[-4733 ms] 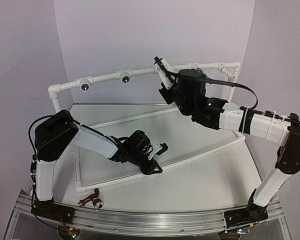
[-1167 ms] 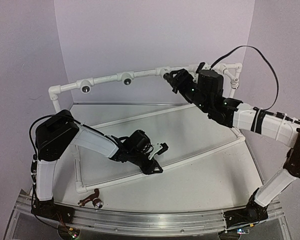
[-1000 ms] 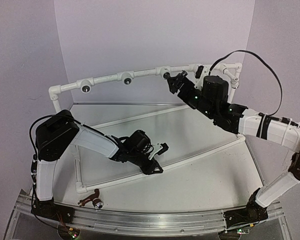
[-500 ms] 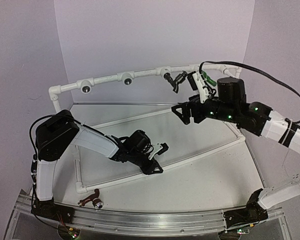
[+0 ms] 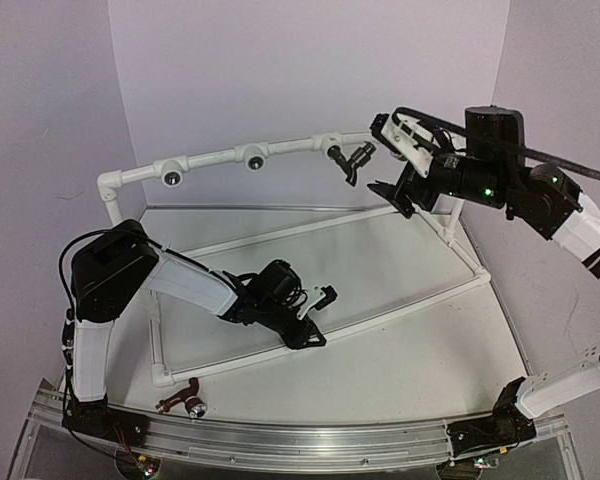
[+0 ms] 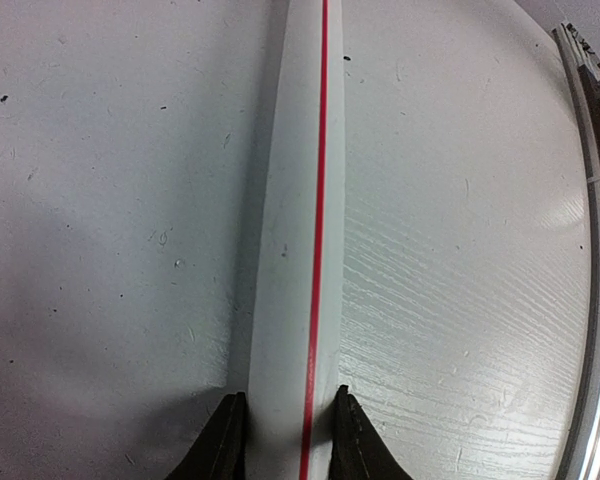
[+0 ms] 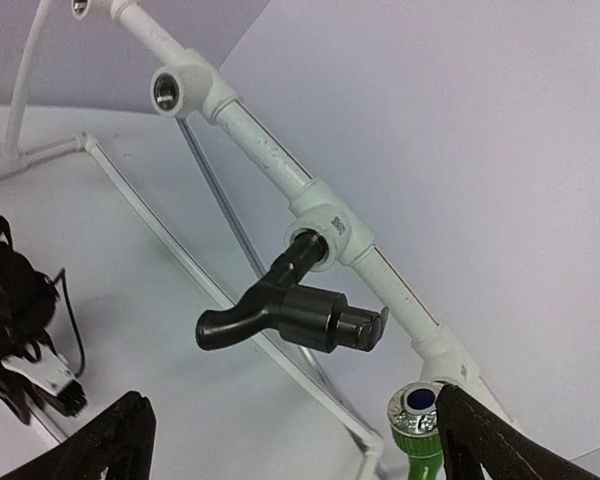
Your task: Install the water faucets
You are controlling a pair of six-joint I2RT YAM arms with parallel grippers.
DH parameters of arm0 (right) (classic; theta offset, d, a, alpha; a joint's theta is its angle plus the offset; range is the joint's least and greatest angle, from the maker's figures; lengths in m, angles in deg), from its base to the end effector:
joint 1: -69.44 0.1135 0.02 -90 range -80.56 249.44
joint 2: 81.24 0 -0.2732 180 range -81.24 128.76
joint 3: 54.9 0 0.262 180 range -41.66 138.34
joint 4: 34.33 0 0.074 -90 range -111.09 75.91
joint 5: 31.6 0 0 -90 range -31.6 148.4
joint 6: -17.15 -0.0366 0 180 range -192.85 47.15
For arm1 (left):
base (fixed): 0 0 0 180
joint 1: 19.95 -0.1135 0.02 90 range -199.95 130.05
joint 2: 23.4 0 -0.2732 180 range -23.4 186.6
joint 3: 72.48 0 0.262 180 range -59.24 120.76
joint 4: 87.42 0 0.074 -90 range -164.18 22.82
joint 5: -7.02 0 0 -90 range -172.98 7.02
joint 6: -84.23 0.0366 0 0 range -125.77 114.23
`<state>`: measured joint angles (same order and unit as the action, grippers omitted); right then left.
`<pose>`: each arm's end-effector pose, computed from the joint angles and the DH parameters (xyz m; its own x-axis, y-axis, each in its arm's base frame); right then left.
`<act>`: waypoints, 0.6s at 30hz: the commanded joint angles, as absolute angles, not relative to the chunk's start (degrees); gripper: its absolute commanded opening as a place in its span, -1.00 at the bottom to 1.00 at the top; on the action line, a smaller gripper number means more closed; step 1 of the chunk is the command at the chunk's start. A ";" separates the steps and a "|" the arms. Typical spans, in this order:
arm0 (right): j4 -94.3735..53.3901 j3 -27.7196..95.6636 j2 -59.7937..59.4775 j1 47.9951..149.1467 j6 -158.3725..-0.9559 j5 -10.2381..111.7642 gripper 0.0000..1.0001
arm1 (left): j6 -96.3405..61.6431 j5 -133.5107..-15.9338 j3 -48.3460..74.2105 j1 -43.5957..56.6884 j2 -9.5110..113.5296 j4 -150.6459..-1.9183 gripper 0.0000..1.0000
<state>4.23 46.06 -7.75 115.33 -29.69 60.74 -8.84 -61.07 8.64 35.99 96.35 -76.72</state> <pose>0.1983 0.2024 0.4750 0.3740 -0.5961 -0.7105 -0.5945 0.4338 -0.6770 0.2298 -0.3644 0.1052 -0.4726 0.6104 -0.6356 0.8808 0.3513 -0.3175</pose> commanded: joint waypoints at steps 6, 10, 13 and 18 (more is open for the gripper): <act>-6.98 44.38 -2.35 118.56 3.92 75.08 0.96 | -13.17 -64.01 4.92 36.63 105.25 -59.41 -0.85; -10.56 44.81 1.73 118.98 9.73 79.27 0.96 | -13.06 -63.99 5.01 36.59 105.24 -59.31 -0.85; -16.17 44.23 3.83 119.09 13.71 81.74 0.96 | -13.07 -64.00 4.95 36.56 105.10 -59.26 -0.85; -16.58 48.39 7.84 119.10 9.86 85.64 0.52 | -13.11 -64.00 4.78 36.57 104.93 -59.25 -0.85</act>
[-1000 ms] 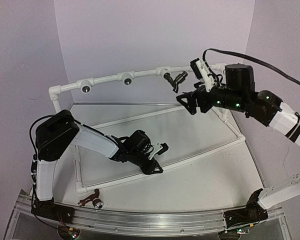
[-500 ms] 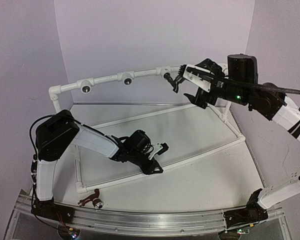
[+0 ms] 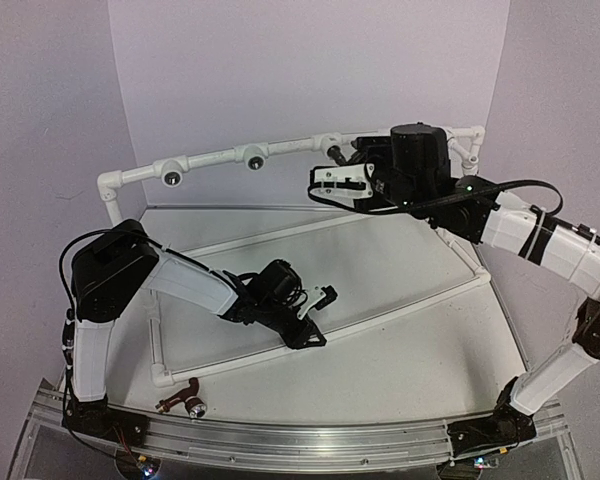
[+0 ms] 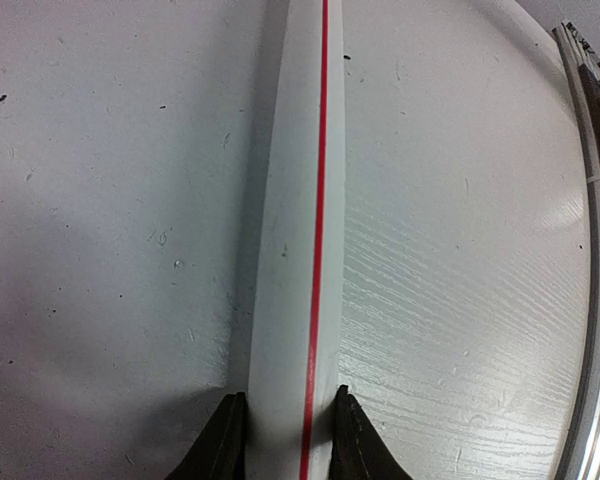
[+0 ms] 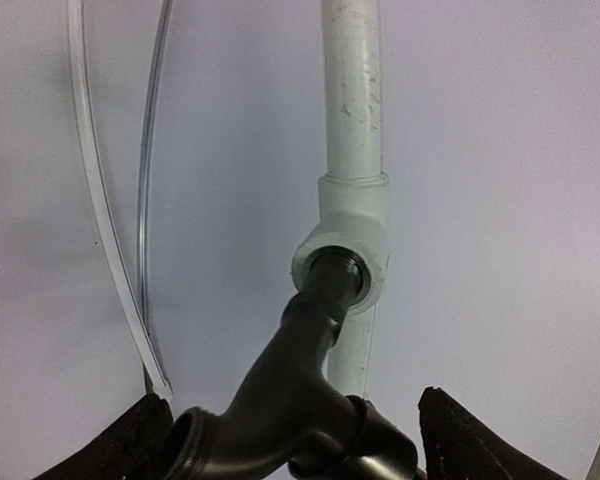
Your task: Install the water faucets
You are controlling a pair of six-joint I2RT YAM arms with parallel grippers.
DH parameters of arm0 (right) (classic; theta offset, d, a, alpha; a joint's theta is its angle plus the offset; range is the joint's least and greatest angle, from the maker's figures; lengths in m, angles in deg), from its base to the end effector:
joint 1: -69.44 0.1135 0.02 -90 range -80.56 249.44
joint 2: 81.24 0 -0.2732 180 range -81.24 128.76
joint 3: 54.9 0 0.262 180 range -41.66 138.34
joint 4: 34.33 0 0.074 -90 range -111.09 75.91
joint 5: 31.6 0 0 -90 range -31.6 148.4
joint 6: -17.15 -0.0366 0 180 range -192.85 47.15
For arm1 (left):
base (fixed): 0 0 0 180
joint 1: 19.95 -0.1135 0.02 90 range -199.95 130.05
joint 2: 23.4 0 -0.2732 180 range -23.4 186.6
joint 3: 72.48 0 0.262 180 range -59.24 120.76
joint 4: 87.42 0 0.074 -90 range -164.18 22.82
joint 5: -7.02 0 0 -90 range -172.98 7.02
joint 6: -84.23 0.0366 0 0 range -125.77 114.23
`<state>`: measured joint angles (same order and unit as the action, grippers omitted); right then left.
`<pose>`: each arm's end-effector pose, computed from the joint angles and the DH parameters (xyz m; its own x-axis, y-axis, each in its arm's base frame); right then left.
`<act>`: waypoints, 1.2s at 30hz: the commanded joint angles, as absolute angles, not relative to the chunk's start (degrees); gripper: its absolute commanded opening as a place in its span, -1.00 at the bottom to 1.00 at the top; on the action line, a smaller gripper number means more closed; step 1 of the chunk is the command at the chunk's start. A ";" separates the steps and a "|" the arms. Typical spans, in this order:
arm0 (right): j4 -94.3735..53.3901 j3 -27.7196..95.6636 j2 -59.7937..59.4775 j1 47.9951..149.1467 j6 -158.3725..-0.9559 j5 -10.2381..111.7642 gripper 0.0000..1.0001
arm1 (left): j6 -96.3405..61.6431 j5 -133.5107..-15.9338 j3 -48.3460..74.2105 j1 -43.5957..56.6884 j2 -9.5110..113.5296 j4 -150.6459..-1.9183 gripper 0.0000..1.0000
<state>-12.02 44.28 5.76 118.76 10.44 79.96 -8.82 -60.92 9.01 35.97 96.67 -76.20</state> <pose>0.2502 0.2704 0.4226 0.4529 -0.8901 -0.0508 -0.1687 -0.0296 -0.9852 0.2303 -0.3650 0.1041 -0.4755 0.6148 -0.6293 0.8794 0.3518 -0.3208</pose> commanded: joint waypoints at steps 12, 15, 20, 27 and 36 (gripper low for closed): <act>-14.92 48.02 10.81 119.32 -28.22 85.79 -0.53 | -13.10 -63.84 4.48 36.56 104.47 -59.32 -0.85; -14.96 48.26 10.93 119.28 -45.09 80.33 -0.64 | -13.17 -63.65 4.59 36.57 104.65 -59.32 -0.85; -21.03 49.60 12.53 119.26 -76.87 70.96 -0.74 | -13.16 -63.51 4.66 36.52 104.75 -59.33 -0.85; -37.97 46.56 12.48 118.68 -107.02 60.94 -0.93 | -13.25 -63.93 4.42 36.56 104.49 -59.30 -0.84; -56.72 42.04 10.34 118.19 -123.38 50.51 -0.84 | -13.24 -63.65 4.36 36.56 104.06 -59.32 -0.84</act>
<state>-32.00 40.50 12.34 116.28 -113.76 62.97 -8.76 -60.29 8.95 35.54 96.43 -75.85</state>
